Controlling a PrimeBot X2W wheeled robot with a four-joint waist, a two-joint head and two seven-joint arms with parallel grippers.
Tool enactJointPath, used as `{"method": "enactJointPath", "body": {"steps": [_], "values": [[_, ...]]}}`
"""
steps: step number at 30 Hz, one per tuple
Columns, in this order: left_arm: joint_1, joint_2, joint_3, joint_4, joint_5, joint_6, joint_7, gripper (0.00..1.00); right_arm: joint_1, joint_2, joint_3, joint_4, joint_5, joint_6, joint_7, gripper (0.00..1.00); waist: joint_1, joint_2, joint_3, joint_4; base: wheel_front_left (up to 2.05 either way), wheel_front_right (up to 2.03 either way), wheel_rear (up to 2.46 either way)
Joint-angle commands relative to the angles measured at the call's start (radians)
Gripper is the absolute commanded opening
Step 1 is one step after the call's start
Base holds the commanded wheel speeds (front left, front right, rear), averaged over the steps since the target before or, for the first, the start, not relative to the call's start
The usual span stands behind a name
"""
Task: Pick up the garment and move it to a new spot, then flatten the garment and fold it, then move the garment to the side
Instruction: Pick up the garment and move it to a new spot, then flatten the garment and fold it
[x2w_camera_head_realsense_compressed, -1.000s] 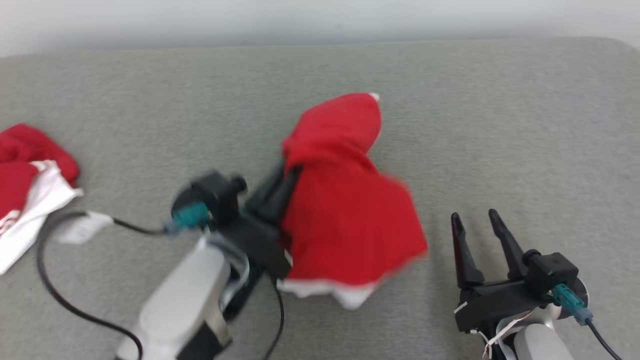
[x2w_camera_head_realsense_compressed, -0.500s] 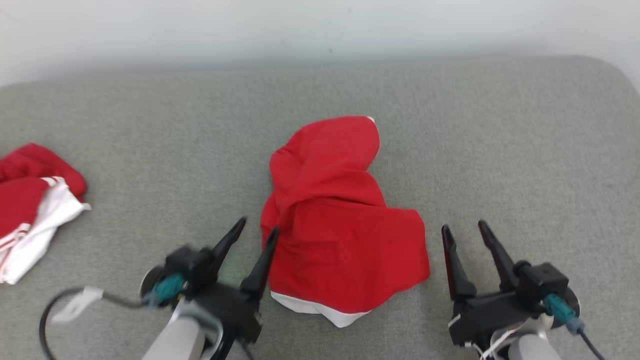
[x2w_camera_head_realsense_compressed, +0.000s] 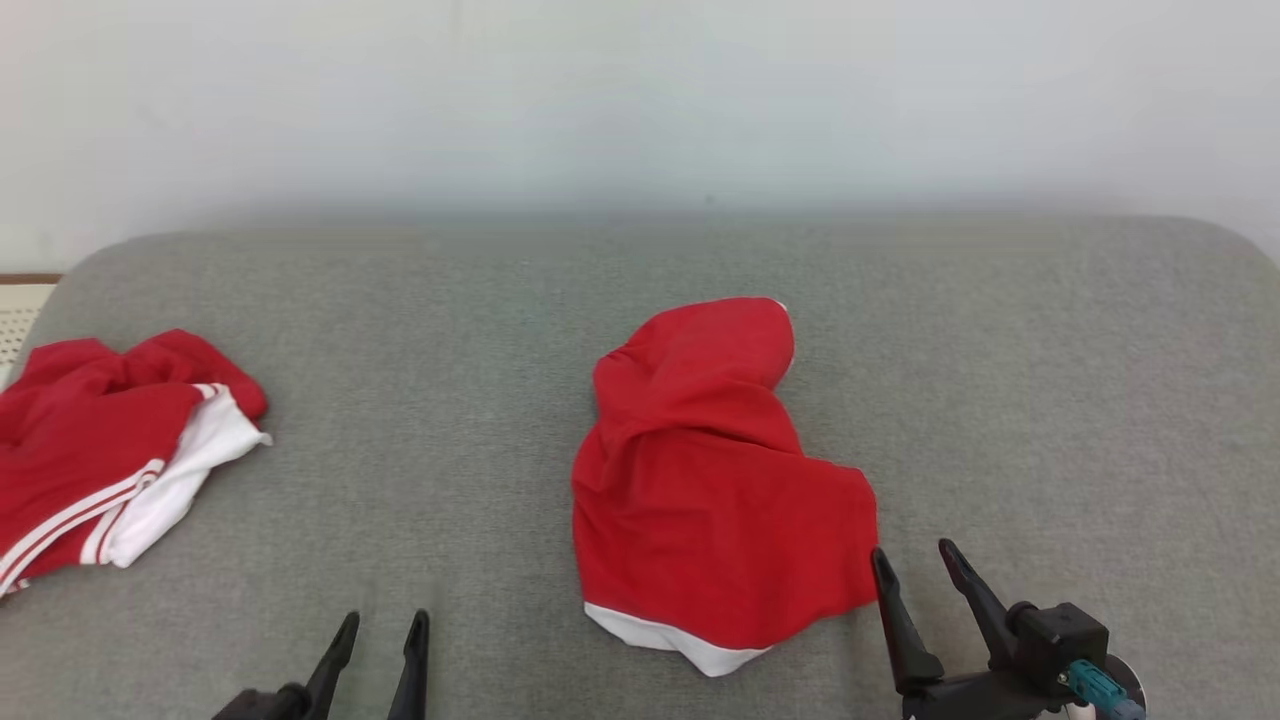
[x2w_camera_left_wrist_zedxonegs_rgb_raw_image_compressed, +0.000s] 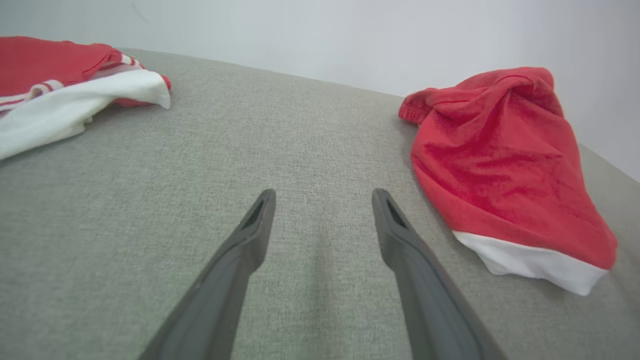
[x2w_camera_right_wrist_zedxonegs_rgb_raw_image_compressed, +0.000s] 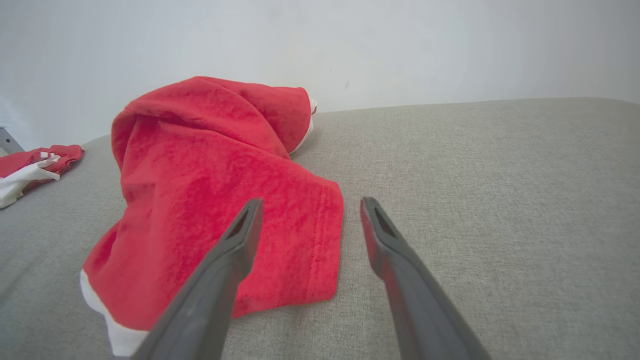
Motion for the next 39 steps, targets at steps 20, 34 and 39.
{"method": "enactJointPath", "body": {"steps": [20,34,39], "values": [[-0.009,-0.005,-0.049,-0.049,-0.023,-0.025,-0.004,1.0,-0.108,0.056,-0.142,0.337,0.081,0.0,0.001,0.62,0.0003,0.0001,0.082,0.175,0.0,0.0,0.0],[-0.013,-0.005,-0.066,-0.07,-0.039,-0.027,-0.004,1.0,-0.117,-0.027,-0.263,0.197,0.085,-0.001,-0.001,0.0,0.0003,0.0001,0.089,0.121,0.0,0.0,0.0],[-0.025,-0.005,-0.091,-0.062,-0.051,-0.026,-0.004,1.0,-0.102,-0.051,-0.321,0.227,0.046,-0.001,-0.001,0.39,0.0003,0.0001,0.085,0.095,0.0,0.0,0.0]]}}
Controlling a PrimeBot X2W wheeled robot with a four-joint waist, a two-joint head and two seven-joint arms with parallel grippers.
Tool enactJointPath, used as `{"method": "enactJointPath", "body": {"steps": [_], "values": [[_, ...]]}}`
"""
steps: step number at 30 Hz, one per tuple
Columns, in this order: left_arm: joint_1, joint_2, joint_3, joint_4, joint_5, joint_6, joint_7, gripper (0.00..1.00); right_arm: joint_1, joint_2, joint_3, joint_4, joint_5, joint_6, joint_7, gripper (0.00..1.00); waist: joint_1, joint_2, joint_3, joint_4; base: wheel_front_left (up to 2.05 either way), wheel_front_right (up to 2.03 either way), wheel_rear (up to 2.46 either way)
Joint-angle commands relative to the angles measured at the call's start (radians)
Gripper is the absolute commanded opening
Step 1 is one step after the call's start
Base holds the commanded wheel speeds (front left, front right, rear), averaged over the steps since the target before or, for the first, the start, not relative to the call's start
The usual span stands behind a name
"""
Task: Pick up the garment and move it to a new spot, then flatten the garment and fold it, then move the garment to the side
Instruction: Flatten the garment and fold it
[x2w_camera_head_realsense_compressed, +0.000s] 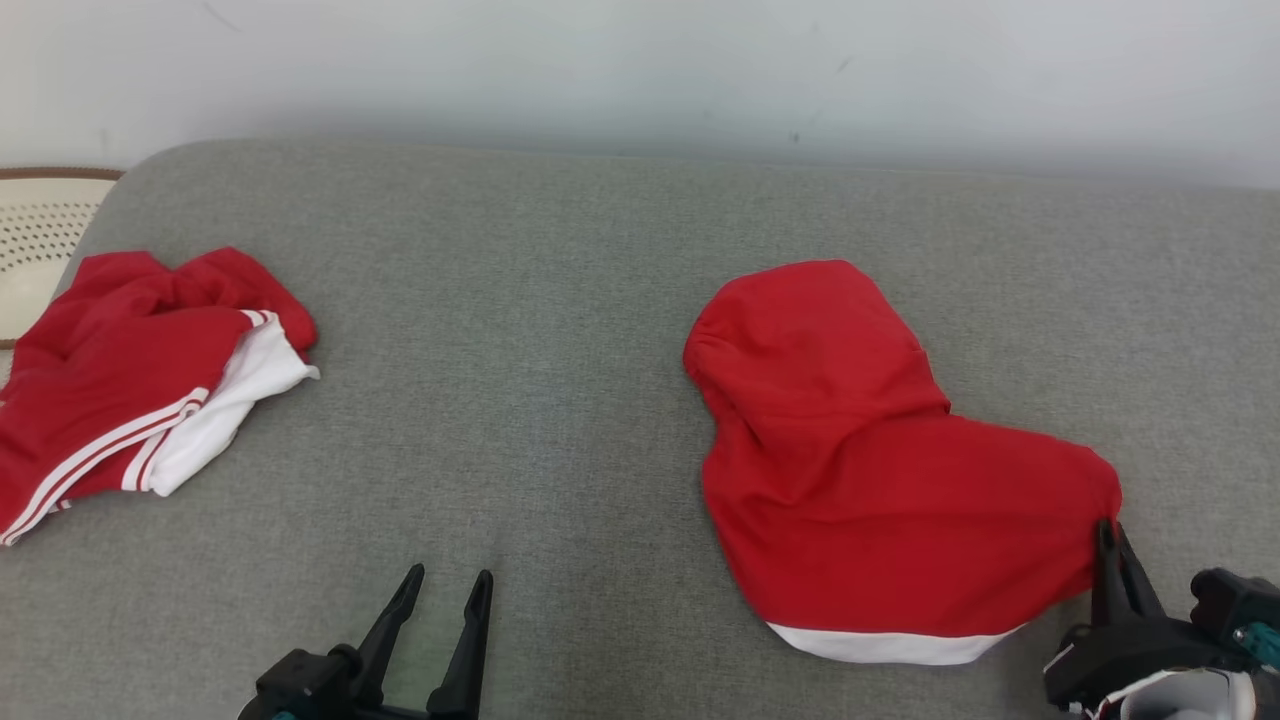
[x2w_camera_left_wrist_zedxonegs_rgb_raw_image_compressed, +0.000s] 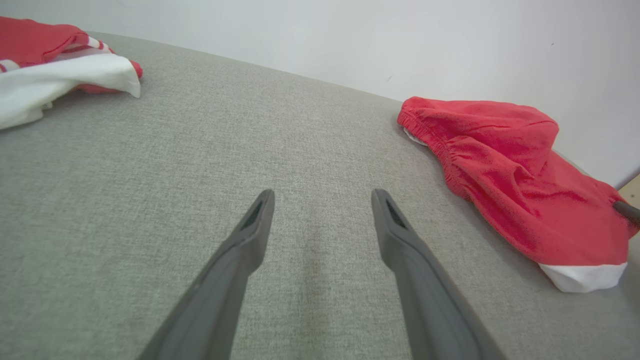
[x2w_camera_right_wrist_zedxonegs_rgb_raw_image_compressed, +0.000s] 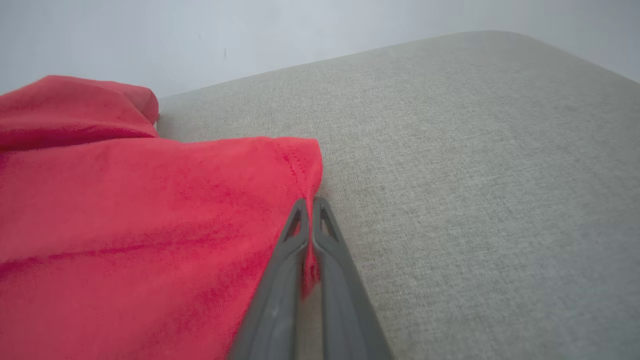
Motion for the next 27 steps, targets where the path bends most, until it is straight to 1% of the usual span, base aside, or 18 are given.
{"method": "enactJointPath", "body": {"steps": [1,2,5,10,14,18,22,27], "values": [[-0.013,0.0,-0.004,0.007,-0.004,0.001,-0.004,1.0,0.015,-0.003,-0.014,0.008,-0.016,-0.001,-0.001,0.94,-0.0001,-0.0001,-0.004,-0.015,0.0,0.0,0.0],[-0.015,0.0,-0.011,0.009,-0.005,0.001,-0.004,1.0,0.011,-0.011,-0.032,0.015,-0.028,-0.001,-0.001,1.0,-0.0001,-0.0001,-0.005,-0.02,0.0,0.0,0.0],[-0.023,0.0,-0.03,0.014,-0.011,0.0,-0.004,1.0,0.022,0.006,-0.099,0.001,-0.075,-0.001,-0.001,1.0,-0.0001,-0.0001,-0.011,-0.041,0.0,0.0,0.0],[-0.041,0.0,-0.085,0.039,-0.031,0.0,-0.004,1.0,0.06,0.03,-0.116,-0.068,-0.116,-0.001,-0.001,1.0,-0.0001,-0.0001,-0.021,-0.097,0.0,0.0,0.0],[-0.075,0.0,-0.123,0.093,-0.049,-0.001,-0.004,1.0,0.074,0.051,-0.098,-0.107,-0.122,-0.001,-0.001,1.0,-0.0001,-0.0001,-0.006,-0.148,0.0,0.0,0.0],[-0.134,0.0,-0.15,0.153,-0.057,-0.001,-0.004,1.0,0.066,0.054,-0.067,-0.131,-0.117,-0.001,-0.001,1.0,-0.0001,-0.0001,0.026,-0.198,0.0,0.0,0.0],[-0.193,0.001,-0.168,0.209,-0.056,-0.001,-0.004,1.0,0.051,0.051,-0.045,-0.144,-0.114,-0.001,-0.001,1.0,-0.0001,-0.0001,0.054,-0.233,0.0,0.0,0.0],[-0.251,0.001,-0.215,0.263,-0.065,-0.001,-0.004,1.0,0.035,0.053,-0.025,-0.152,-0.109,-0.001,-0.001,1.0,-0.0001,-0.0001,0.075,-0.266,0.0,0.0,0.0]]}}
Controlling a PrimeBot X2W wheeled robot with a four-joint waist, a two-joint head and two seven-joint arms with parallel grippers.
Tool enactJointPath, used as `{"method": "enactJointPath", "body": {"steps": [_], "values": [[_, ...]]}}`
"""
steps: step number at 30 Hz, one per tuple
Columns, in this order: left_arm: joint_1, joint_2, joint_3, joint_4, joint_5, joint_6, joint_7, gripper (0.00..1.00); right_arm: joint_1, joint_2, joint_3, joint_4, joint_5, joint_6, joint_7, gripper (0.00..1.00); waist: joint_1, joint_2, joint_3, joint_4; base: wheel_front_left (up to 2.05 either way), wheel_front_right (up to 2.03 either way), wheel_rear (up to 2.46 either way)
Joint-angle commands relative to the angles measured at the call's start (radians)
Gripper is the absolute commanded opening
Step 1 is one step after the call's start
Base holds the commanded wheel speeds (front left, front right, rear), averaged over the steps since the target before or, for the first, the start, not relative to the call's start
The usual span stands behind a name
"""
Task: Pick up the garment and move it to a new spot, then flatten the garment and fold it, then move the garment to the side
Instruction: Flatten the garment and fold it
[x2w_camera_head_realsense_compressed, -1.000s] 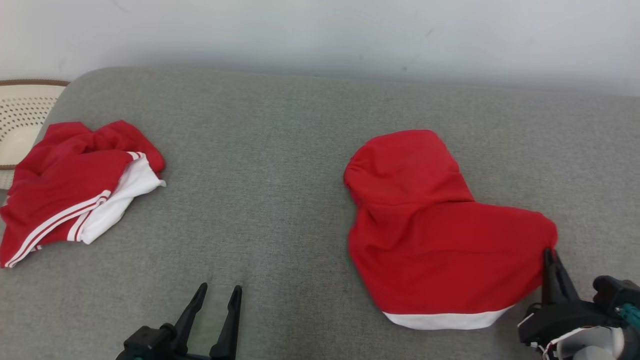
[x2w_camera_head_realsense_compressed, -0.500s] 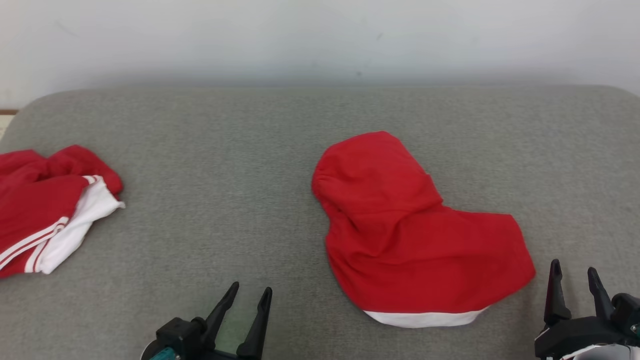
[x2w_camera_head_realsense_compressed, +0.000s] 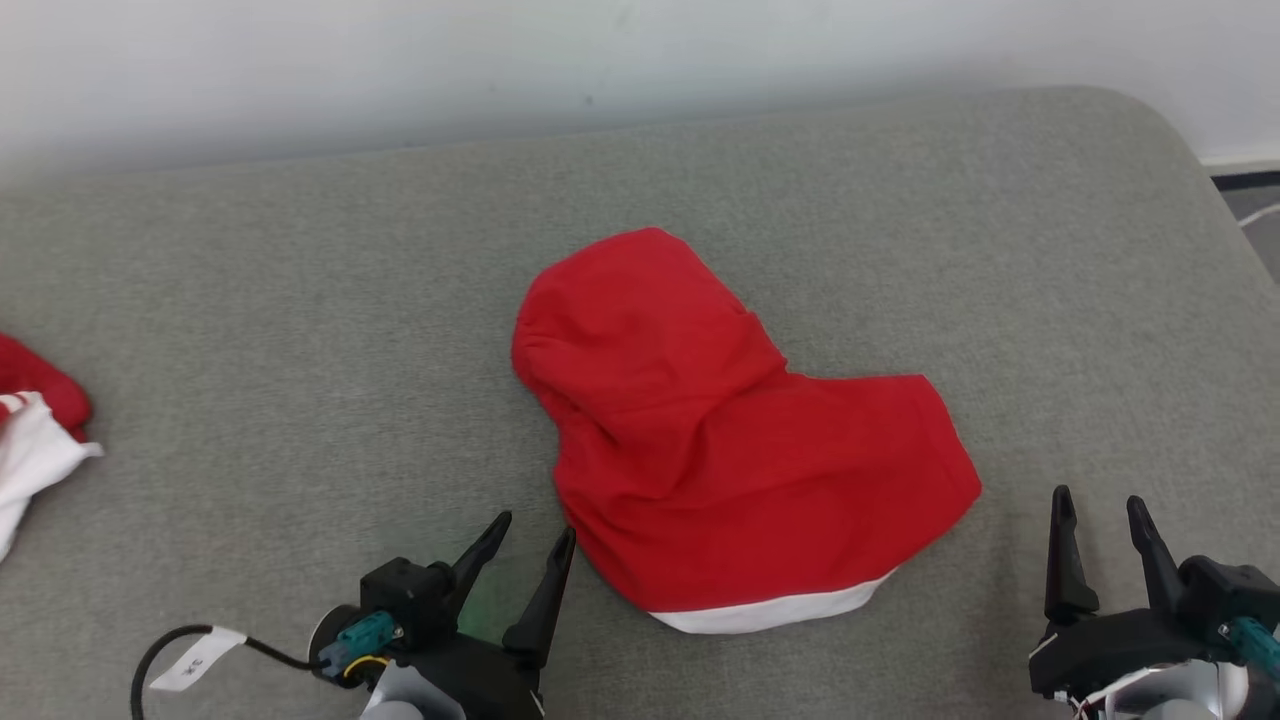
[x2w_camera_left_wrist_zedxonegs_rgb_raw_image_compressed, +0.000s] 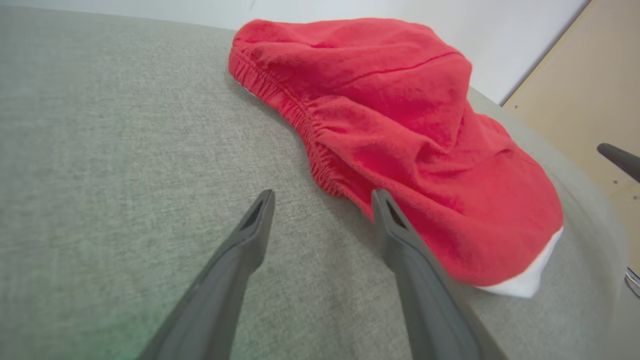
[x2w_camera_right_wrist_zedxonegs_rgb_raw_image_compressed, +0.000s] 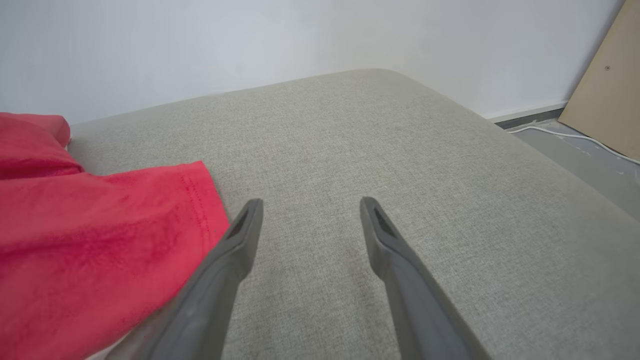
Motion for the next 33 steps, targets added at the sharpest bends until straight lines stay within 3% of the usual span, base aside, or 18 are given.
{"method": "enactJointPath", "body": {"steps": [1,12,13,14,15,16,25,29,33], "values": [[-0.016,0.003,-0.004,0.017,-0.007,0.0,-0.004,1.0,-0.014,0.0,0.008,-0.001,0.004,-0.001,-0.001,1.0,-0.0001,-0.0001,0.029,-0.033,0.0,0.0,0.0],[-0.078,0.0,-0.055,0.059,-0.024,0.0,-0.002,1.0,-0.036,0.012,0.045,-0.001,0.013,-0.001,-0.001,1.0,-0.0001,-0.0001,0.053,-0.078,0.0,0.0,0.0],[-0.084,0.0,-0.057,0.064,-0.026,0.0,-0.002,0.92,-0.04,0.014,0.049,0.0,0.015,-0.001,-0.001,1.0,-0.0001,-0.0001,0.056,-0.082,0.0,0.0,0.0],[-0.09,0.001,-0.056,0.07,-0.024,0.0,-0.002,0.47,-0.046,0.015,0.053,0.0,0.017,-0.001,-0.001,1.0,-0.0001,-0.0001,0.059,-0.086,0.0,0.0,0.0],[-0.095,0.001,-0.052,0.075,-0.022,0.0,-0.002,0.11,-0.051,0.017,0.057,-0.001,0.019,-0.001,-0.001,1.0,-0.0001,-0.0001,0.061,-0.088,0.0,0.0,0.0],[-0.099,0.001,-0.049,0.08,-0.02,0.0,-0.002,0.0,-0.053,0.018,0.06,-0.002,0.02,-0.001,-0.001,1.0,-0.0001,-0.0001,0.063,-0.09,0.0,0.0,0.0],[-0.056,0.002,0.066,-0.077,0.049,0.004,-0.003,0.0,-0.03,0.027,0.04,-0.018,0.03,-0.001,-0.001,1.0,-0.0001,-0.0001,0.049,-0.033,0.0,0.0,0.0],[-0.003,0.002,0.142,-0.168,0.088,0.033,-0.003,0.0,-0.02,0.026,0.034,-0.025,0.033,-0.001,-0.001,1.0,-0.0001,-0.0001,0.032,0.031,0.0,0.0,0.0],[0.02,0.002,0.217,-0.174,0.137,0.082,-0.003,0.0,-0.021,0.033,0.048,-0.02,0.034,-0.001,-0.001,1.0,-0.0001,-0.0001,0.023,0.08,0.0,0.0,0.0]]}}
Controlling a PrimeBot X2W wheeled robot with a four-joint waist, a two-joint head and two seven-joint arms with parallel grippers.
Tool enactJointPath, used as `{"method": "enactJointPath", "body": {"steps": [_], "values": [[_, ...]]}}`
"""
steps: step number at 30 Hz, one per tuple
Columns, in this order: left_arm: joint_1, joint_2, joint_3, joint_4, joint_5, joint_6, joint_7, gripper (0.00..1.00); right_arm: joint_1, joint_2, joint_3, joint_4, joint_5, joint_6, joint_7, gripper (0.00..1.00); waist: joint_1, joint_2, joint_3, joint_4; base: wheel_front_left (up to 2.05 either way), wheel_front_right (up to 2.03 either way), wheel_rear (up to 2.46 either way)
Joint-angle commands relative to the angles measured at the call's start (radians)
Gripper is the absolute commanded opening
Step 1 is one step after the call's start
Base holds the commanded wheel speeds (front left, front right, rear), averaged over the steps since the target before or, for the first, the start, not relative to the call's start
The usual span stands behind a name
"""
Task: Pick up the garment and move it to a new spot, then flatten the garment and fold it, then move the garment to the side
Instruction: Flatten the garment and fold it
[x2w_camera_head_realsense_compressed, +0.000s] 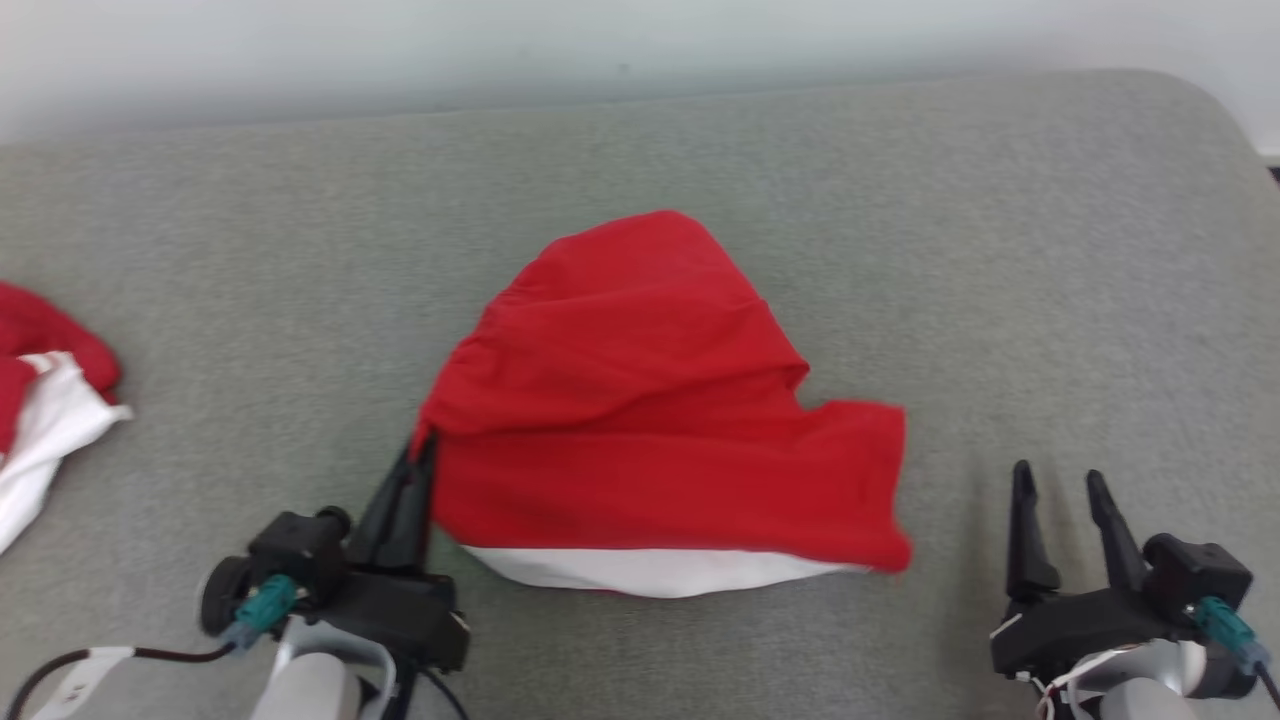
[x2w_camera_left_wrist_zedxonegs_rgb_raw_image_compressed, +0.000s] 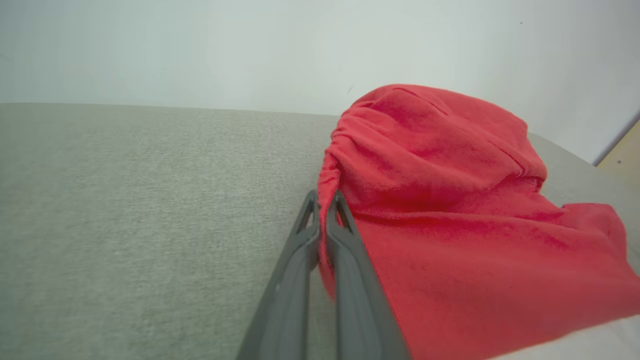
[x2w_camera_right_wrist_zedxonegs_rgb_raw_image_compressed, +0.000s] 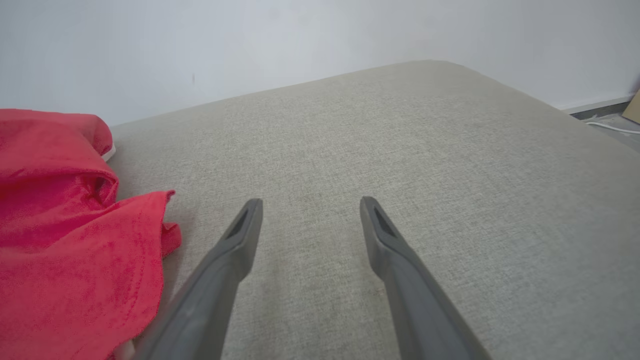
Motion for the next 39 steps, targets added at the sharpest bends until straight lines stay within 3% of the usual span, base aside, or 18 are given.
{"method": "enactJointPath", "body": {"steps": [1,8,16,17,18,19,20,26,39], "values": [[0.008,0.001,0.037,0.011,0.029,0.017,-0.001,0.0,0.003,0.005,0.014,0.001,0.007,-0.001,-0.001,1.0,0.0,-0.0001,-0.016,0.059,0.0,0.0,0.0],[-0.074,0.03,0.11,0.113,0.098,0.04,-0.001,0.0,-0.038,0.017,0.069,0.003,0.013,-0.001,-0.001,1.0,0.0,-0.0001,0.013,0.032,0.0,0.0,0.0],[-0.207,0.026,0.084,0.274,0.15,0.044,-0.001,0.0,-0.044,0.018,0.121,-0.007,0.028,-0.001,-0.001,1.0,0.0,-0.0001,0.03,-0.04,0.0,0.0,0.0],[-0.215,0.025,0.08,0.301,0.154,0.049,-0.001,0.16,-0.042,0.018,0.123,-0.008,0.029,-0.001,-0.001,1.0,0.0,-0.0001,0.03,-0.044,0.0,0.0,0.0],[-0.223,0.024,0.074,0.33,0.16,0.053,-0.001,0.43,-0.04,0.017,0.125,-0.007,0.029,-0.001,-0.001,1.0,0.0,-0.0001,0.029,-0.046,0.0,0.0,0.0],[-0.231,0.022,0.068,0.364,0.164,0.06,-0.001,0.63,-0.039,0.017,0.128,-0.006,0.028,-0.001,-0.001,1.0,0.0,-0.0001,0.027,-0.047,0.0,0.0,0.0],[-0.24,0.02,0.065,0.399,0.161,0.065,-0.001,1.0,-0.04,0.019,0.133,-0.005,0.029,-0.001,-0.001,1.0,0.0,-0.0001,0.024,-0.047,0.0,0.0,0.0],[-0.254,0.012,0.054,0.479,0.137,0.077,0.0,1.0,-0.054,0.017,0.194,-0.027,0.043,-0.001,-0.001,1.0,0.0,-0.0001,-0.003,-0.011,0.0,0.0,0.0],[-0.096,0.001,0.044,0.27,0.066,0.094,-0.001,1.0,-0.103,-0.036,0.481,-0.023,0.137,-0.001,-0.001,1.0,0.0,-0.0001,-0.071,0.226,0.0,0.0,0.0]]}}
